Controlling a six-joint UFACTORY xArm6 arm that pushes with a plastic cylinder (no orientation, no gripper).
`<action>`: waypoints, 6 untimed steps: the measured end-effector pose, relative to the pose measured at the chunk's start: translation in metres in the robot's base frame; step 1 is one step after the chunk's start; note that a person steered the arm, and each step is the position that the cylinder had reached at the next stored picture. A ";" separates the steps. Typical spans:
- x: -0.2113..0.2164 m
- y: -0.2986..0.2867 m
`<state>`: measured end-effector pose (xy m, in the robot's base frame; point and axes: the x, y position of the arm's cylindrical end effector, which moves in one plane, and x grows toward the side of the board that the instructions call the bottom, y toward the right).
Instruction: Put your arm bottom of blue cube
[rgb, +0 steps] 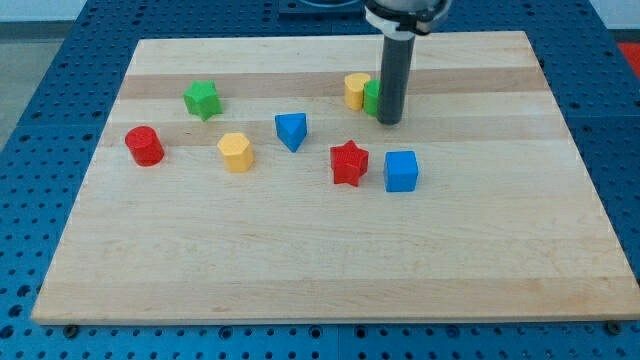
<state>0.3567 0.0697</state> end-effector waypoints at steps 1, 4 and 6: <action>-0.010 0.000; 0.010 0.006; 0.089 0.104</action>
